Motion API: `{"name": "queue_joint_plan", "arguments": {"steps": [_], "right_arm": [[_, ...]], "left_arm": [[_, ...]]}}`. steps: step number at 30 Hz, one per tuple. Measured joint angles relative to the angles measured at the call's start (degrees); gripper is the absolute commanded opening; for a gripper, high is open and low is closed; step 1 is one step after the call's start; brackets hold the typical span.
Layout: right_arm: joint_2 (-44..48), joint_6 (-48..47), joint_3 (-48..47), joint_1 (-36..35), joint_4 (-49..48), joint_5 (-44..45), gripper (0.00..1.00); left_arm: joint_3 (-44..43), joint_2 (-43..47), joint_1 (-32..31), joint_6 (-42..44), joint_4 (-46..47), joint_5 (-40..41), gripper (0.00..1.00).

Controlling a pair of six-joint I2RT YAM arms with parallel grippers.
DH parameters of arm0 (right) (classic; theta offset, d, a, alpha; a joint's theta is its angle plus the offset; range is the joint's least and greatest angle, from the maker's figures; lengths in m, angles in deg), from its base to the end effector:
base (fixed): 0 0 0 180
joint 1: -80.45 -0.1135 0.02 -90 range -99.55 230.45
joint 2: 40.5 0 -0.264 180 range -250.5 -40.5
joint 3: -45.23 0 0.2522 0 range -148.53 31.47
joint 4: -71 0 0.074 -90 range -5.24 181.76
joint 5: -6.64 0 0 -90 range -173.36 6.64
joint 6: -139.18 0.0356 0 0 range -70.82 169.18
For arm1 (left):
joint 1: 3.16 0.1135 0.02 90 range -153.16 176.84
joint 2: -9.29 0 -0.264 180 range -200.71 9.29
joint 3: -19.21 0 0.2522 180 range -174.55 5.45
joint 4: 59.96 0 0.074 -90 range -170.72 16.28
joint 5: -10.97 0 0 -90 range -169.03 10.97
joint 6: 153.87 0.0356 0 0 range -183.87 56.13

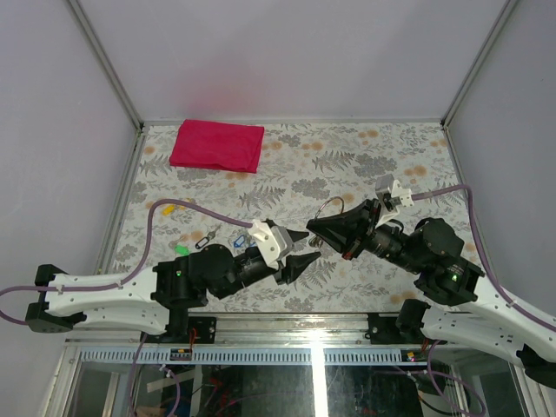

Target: Put the keys on the keyring

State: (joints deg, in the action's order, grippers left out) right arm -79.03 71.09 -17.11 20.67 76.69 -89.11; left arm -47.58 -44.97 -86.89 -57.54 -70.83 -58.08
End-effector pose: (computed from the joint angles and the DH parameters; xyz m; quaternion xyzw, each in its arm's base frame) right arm 0.0715 0.1299 0.4138 -0.2286 0.5413 0.5511 0.5924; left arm 0.0366 -0.2165 0.3856 0.3926 0.5765 -0.3421 0.6297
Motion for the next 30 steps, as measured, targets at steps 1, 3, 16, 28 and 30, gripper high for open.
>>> {"name": "queue_joint_plan", "arguments": {"steps": [1,3,16,28,30], "right_arm": [[0.0,0.2,0.0,0.0,0.0,0.0,0.0],[0.0,0.4,0.0,0.0,0.0,-0.3,0.0],[0.0,0.8,-0.4,0.0,0.0,-1.3,0.0],[0.5,0.7,-0.4,0.0,0.2,-1.3,0.01],[0.6,0.7,-0.4,0.0,0.3,-1.2,0.01]], "left_arm": [[-0.1,0.0,0.0,0.2,0.2,0.0,0.44],[-0.3,0.0,0.0,0.3,0.2,0.0,0.41],[-0.8,-0.3,0.0,1.3,0.3,-0.6,0.13],[-1.9,-0.4,0.2,1.3,-1.0,-1.1,0.05],[-2.5,-0.4,0.2,1.3,-2.1,-1.1,0.05]]}}
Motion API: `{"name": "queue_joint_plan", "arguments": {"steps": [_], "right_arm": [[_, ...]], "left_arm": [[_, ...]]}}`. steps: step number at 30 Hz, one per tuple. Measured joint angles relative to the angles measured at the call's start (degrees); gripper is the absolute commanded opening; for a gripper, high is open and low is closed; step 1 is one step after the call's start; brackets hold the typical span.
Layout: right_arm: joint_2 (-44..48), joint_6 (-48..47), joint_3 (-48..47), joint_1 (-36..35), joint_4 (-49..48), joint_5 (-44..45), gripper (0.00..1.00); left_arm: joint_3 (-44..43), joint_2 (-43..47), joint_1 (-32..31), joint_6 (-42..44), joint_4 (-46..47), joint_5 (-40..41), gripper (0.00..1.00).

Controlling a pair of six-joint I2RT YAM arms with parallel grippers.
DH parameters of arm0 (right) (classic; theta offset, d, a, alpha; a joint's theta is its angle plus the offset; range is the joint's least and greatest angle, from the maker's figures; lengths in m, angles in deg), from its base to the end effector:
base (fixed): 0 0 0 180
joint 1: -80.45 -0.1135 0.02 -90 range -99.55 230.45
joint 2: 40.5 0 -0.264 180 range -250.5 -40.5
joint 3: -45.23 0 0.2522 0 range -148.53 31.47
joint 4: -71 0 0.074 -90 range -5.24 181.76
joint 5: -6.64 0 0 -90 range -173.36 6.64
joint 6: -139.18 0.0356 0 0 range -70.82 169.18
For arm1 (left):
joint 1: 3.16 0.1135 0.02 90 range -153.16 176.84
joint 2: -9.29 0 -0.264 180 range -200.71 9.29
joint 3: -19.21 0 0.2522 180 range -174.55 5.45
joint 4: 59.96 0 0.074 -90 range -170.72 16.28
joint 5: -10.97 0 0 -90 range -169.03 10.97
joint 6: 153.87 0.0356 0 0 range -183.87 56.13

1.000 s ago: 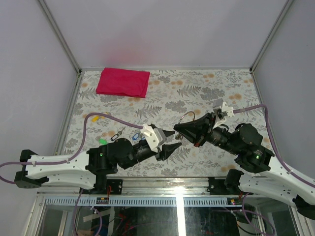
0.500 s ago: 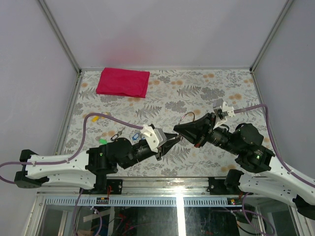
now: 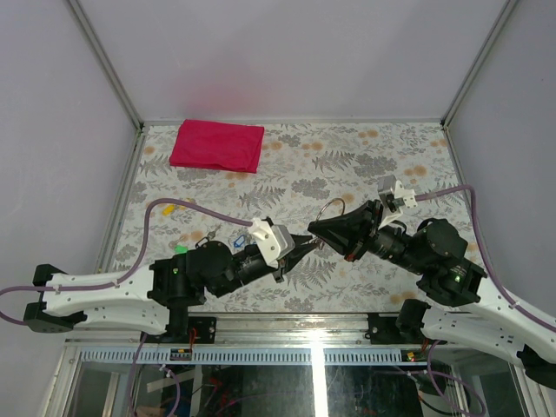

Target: Put the keys on the keyring

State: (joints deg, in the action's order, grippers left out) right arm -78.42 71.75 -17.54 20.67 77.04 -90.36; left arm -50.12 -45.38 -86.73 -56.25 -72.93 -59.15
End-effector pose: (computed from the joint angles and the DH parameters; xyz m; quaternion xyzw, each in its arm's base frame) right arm 0.0688 0.1267 0.4170 -0.2324 0.5348 0.5611 0.5875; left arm 0.0365 -0.2160 0.3959 0.4035 0.5686 -0.3401 0.6311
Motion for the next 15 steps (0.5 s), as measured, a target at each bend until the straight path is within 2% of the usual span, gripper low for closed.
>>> {"name": "queue_joint_plan", "arguments": {"steps": [5,15], "right_arm": [[0.4,-0.1,0.0,0.0,1.2,0.0,0.02],[0.7,-0.3,0.0,0.0,2.6,0.4,0.08]], "left_arm": [[-2.0,0.0,0.0,0.4,-3.1,0.0,0.0],[-6.5,-1.4,0.0,2.2,-10.5,0.0,0.0]]}}
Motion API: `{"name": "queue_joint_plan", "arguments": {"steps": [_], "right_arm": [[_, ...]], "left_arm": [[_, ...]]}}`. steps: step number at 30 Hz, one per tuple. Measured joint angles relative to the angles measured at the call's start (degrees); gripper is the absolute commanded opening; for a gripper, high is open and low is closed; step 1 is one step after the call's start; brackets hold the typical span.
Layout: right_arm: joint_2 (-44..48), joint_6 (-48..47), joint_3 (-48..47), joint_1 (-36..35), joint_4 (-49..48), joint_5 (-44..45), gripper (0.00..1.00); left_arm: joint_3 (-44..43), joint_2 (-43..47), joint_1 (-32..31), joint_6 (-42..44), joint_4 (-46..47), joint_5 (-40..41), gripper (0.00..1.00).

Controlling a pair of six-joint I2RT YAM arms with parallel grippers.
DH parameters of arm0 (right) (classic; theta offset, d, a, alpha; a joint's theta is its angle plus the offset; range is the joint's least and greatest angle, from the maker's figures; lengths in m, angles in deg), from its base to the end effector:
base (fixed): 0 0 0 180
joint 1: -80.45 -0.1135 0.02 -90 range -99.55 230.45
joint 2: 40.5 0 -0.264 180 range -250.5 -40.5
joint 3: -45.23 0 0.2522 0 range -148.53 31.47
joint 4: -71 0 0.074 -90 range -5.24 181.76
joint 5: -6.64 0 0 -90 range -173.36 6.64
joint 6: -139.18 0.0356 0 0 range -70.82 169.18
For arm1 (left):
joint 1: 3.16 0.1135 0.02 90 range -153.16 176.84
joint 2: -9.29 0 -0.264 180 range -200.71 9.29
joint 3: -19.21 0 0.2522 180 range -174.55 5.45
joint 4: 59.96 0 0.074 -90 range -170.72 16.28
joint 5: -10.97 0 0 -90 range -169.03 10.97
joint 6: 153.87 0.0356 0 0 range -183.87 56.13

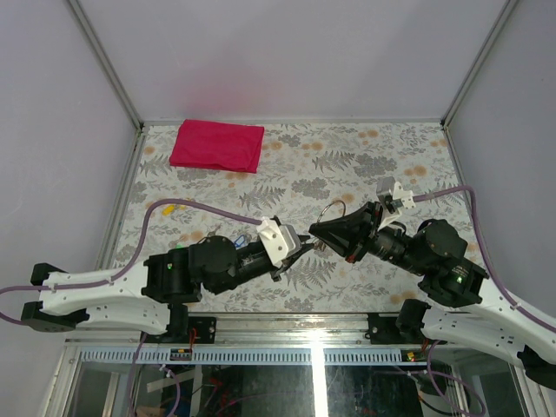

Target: Put the keys on the keyring

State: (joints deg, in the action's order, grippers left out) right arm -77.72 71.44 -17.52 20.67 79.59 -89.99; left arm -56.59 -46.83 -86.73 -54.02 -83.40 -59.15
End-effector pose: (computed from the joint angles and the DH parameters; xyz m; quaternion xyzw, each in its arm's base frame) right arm 0.0679 0.1247 0.4137 -0.2351 0.5477 0.5525 0.5827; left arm 0.0364 -0.2148 0.4106 0.4424 0.5789 -0.3031 0.6143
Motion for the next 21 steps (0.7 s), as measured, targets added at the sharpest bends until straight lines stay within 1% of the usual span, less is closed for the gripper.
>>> {"name": "queue_joint_plan", "arguments": {"steps": [2,7,9,16,21], "right_arm": [[0.0,0.0,0.0,0.0,0.0,0.0,0.11],[0.5,-0.2,0.0,0.0,0.2,0.0,0.22],[1.1,-0.7,0.0,0.0,0.2,-0.4,0.25],[5.4,-2.9,2.2,0.0,-0.5,-3.5,0.29],[7.3,-5.1,2.6,0.0,-0.4,-4.0,0.3]], "left_arm": [[-0.7,-0.4,0.0,0.2,-1.2,0.0,0.0],[-2.4,-1.5,0.0,0.8,-3.8,0.0,0.0],[-2.8,-1.7,0.0,1.1,-4.7,0.0,0.0],[-3.3,-1.8,0.0,1.7,-7.2,-0.2,0.0],[-4.3,-1.9,0.0,1.9,-8.5,-0.6,0.0]]}}
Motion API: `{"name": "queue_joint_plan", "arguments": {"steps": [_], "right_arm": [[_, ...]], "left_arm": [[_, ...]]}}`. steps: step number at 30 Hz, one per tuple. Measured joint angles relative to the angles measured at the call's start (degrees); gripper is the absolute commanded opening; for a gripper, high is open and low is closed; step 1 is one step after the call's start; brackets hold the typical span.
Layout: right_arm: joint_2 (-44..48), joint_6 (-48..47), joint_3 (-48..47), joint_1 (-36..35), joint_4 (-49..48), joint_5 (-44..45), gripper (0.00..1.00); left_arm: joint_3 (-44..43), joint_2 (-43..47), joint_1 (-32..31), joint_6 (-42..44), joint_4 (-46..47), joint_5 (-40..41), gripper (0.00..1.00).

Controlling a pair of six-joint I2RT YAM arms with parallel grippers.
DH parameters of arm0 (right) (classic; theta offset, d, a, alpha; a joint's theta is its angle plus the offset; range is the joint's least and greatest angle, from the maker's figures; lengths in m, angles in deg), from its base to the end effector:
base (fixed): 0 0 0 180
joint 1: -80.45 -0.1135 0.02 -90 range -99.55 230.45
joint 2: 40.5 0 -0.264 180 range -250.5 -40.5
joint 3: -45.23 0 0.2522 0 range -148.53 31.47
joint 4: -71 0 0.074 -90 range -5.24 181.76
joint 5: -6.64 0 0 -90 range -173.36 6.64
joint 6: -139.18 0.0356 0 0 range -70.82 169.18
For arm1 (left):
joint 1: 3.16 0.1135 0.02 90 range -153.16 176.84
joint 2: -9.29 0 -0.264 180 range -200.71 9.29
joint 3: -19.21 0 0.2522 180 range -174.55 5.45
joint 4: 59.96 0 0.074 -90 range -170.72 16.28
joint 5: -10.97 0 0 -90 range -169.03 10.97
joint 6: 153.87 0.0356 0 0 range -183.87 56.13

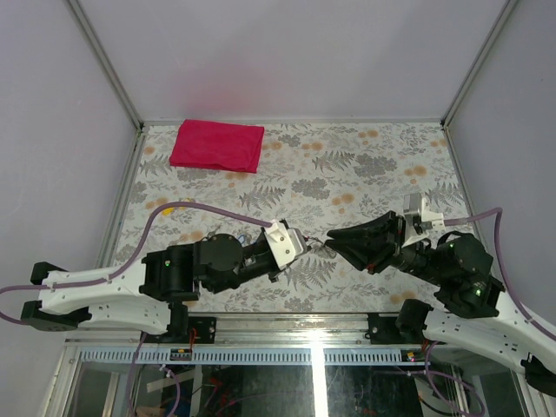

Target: Put the keys on the keyring

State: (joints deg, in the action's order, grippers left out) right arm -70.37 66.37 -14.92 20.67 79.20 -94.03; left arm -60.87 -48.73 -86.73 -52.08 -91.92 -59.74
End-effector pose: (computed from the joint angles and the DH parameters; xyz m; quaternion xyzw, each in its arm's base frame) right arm 0.0496 0.0982 0.4131 -0.2738 0.4902 0.5546 0.6141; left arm 0.0363 -0.2172 0.4137 0.4854 0.5878 -0.2680 0.5891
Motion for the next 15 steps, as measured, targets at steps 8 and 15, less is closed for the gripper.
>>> {"name": "queue_joint_plan", "arguments": {"steps": [8,15], "right_arm": [[2.1,-6.3,1.0,0.0,4.3,-0.6,0.39],[2.4,-15.7,1.3,0.0,6.2,-1.0,0.46]], "left_arm": [[-1.4,0.0,0.0,0.1,-1.9,-1.0,0.0],[-2.8,-0.7,0.0,-0.7,-2.8,-1.4,0.0]]}}
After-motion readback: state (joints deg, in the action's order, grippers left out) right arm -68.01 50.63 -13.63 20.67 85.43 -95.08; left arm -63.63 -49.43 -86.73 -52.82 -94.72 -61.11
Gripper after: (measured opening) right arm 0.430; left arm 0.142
